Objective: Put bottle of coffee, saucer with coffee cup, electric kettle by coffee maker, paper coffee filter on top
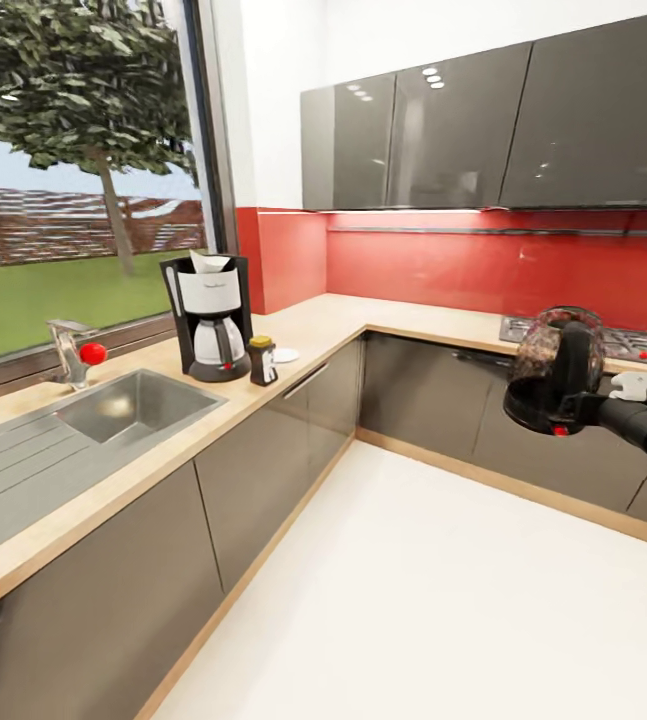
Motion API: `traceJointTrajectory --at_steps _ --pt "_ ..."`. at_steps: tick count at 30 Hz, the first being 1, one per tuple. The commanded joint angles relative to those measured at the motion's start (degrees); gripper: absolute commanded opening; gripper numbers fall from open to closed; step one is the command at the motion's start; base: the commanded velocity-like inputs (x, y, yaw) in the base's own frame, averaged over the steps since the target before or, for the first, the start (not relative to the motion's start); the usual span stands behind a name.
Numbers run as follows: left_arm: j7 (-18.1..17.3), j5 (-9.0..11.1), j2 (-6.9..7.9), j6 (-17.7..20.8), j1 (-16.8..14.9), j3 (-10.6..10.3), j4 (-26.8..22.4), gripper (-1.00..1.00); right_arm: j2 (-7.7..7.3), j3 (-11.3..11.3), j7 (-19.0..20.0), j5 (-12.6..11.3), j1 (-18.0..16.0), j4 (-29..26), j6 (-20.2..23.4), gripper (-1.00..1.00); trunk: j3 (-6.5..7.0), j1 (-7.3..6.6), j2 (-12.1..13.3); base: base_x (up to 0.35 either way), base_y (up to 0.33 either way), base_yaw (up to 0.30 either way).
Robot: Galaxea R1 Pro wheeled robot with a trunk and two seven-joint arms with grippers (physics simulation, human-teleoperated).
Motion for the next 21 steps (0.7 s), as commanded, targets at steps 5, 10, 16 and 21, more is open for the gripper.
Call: traceJointTrajectory --at_steps 5,10,16,21 --pt "-0.1 0.6 0.00 0.2 0.0 -0.4 -0.1 1.00 -0.06 0.2 -0.6 -0.4 -0.1 -0.1 0.0 -1.00 -0.05 0.01 0.0 0.020 0.000 0.021" --pt "-0.1 0.6 0.00 0.3 0.0 -0.5 -0.1 1.00 -0.06 0.2 -0.6 -0.4 -0.1 -0.1 0.0 -1.00 -0.05 0.01 0.0 0.083 -0.031 0.004" --pt "-0.1 0.6 0.00 0.3 0.0 -0.5 -0.1 1.00 -0.06 0.2 -0.6 -0.4 0.0 0.0 0.0 -1.00 -0.05 0.01 0.0 0.218 -0.125 0.001" --pt "-0.1 0.6 0.00 0.3 0.0 -0.5 -0.1 1.00 -0.06 0.2 -0.6 -0.4 0.0 0.0 0.0 -1.00 -0.05 0.01 0.0 0.265 -0.183 0.000"
